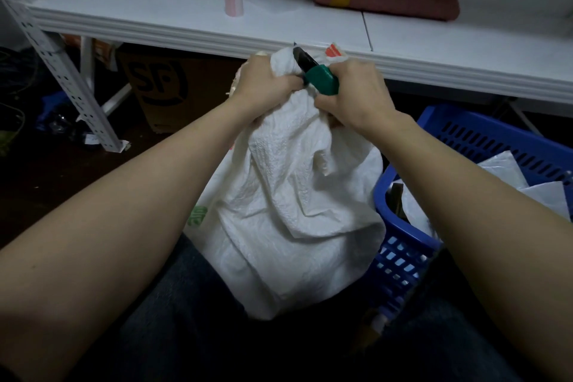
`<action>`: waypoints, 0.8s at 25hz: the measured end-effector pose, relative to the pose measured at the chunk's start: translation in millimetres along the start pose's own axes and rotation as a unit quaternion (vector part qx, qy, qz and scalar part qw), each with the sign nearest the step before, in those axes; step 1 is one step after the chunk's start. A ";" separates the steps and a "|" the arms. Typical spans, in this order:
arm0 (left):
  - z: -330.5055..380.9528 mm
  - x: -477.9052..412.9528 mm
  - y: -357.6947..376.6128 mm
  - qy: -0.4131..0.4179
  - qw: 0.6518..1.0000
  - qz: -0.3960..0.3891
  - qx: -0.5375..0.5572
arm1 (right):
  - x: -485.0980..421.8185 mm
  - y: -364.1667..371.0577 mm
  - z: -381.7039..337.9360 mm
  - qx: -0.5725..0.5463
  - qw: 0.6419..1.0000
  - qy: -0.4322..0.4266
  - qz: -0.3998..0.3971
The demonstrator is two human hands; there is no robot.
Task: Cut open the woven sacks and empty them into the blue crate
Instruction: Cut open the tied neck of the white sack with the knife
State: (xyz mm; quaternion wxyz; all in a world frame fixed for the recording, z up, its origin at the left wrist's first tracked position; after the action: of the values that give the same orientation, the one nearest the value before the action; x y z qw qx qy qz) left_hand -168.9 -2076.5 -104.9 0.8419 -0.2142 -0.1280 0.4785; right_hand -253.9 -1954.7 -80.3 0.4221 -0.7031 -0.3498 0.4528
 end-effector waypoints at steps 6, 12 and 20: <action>-1.8 4.8 10.7 0.152 0.981 0.015 -0.119 | 13.7 8.0 6.7 -0.368 0.895 0.187 -0.167; 1.0 6.1 14.2 0.195 0.967 0.061 -0.153 | 6.1 5.2 4.2 -0.331 0.901 0.248 -0.129; 9.6 3.1 9.7 0.016 0.999 0.008 -0.026 | -2.2 1.1 -8.0 -0.075 0.984 0.162 0.016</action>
State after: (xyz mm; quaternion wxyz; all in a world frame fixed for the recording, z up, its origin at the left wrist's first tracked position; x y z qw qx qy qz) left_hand -178.7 -2067.2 -101.1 0.8338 -0.2453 -0.1250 0.4785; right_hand -247.2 -1959.3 -78.6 0.4121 -0.8025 -0.2980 0.3119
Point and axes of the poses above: each hand's wrist, its own x-axis away from the middle knuckle, its own y-axis out of the palm, z = x × y, the point moved 2 cm from there along -x, towards the middle knuckle, and after that the axes turned 11 degrees about -y, right-handed, at the moved point
